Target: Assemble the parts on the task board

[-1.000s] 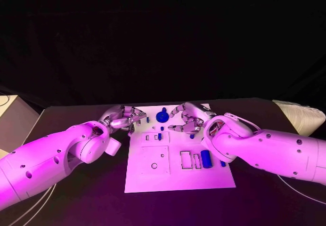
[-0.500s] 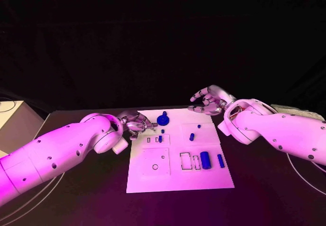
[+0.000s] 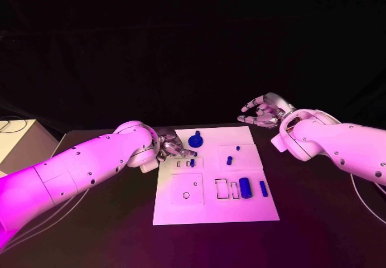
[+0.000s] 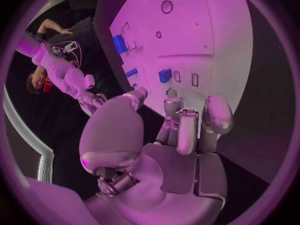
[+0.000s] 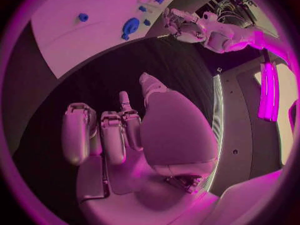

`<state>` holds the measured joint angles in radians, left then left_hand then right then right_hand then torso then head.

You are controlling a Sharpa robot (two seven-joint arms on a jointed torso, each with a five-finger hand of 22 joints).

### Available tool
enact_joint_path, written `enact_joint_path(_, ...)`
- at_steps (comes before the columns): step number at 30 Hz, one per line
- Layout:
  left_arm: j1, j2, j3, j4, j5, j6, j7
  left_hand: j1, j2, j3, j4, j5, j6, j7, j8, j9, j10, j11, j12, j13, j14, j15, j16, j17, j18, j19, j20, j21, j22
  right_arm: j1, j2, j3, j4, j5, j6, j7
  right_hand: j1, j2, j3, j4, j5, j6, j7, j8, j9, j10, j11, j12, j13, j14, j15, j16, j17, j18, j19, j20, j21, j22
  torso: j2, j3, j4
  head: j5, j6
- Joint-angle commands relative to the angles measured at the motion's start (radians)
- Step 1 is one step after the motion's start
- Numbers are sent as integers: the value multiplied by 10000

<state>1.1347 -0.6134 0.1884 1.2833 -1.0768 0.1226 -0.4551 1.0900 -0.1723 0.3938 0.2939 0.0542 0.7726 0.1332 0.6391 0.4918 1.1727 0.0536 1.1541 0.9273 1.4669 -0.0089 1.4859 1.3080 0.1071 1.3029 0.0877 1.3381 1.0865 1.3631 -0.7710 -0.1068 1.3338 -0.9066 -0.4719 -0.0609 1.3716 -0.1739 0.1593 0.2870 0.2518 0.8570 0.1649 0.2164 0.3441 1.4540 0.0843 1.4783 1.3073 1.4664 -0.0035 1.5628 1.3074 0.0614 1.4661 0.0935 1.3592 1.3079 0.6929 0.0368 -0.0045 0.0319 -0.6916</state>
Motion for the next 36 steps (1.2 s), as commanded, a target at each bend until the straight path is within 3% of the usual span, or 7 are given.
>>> enact_joint_path(1,51,115,-23,-103,-532,825,-320,-124,48,-117,-2,1,13,-74,96,46,87,-36,65,46,564,-49,55,1498,-118,53,0,59,44,18,18,7,-56,166,214,78,50,49,66,4,51,35,16,50,4,53,-23,30,1672,971,48,-51,2337,-93,454,36,-23,763,26,21,-7,-22,-23)
enact_joint_path(5,91,276,-46,-266,-562,927,-340,-150,116,-151,-5,2,30,-91,155,83,118,-50,106,99,576,-60,76,1525,-128,79,-5,97,107,34,30,7,-89,122,232,25,44,45,65,4,59,20,17,44,1,48,-22,26,1667,969,48,-54,2330,-92,453,35,-28,759,41,28,-13,-49,-61)
enact_joint_path(15,203,622,-89,-684,-623,1369,-411,90,401,59,-40,15,-25,-131,292,193,161,-91,177,176,620,-95,144,1609,-164,169,-29,232,325,56,56,7,-164,62,329,-45,31,40,64,5,71,3,20,38,-3,53,-22,31,1671,971,49,-50,2338,-93,454,34,-26,761,68,-6,1,-23,-168)
enact_joint_path(22,225,832,-126,-914,-641,1457,-432,122,407,96,-44,13,-25,-134,299,197,159,-95,175,173,633,-98,165,1638,-173,191,-30,256,371,62,81,7,-175,41,353,-59,19,35,60,9,81,-10,22,32,-6,41,-21,22,1661,968,49,-56,2325,-91,452,33,-33,755,91,-27,7,-31,-232)
enact_joint_path(28,227,951,-146,-1059,-631,1447,-439,112,404,102,-30,7,-13,-135,306,201,146,-96,162,151,635,-101,169,1642,-178,200,-28,267,391,62,105,7,-187,27,375,-69,6,31,58,10,93,-26,24,26,-10,55,-18,34,1672,969,49,-54,2331,-92,453,33,-31,757,95,-13,-4,-23,-262)
enact_joint_path(36,227,1091,-179,-1167,-539,1387,-445,138,380,131,-39,5,37,-151,342,215,171,-107,188,189,647,-107,190,1671,-186,217,-23,290,433,63,134,7,-214,-183,390,-107,6,31,58,10,93,-26,24,26,-10,55,-18,34,1672,969,49,-54,2331,-92,453,33,-31,757,120,-23,11,-17,-285)
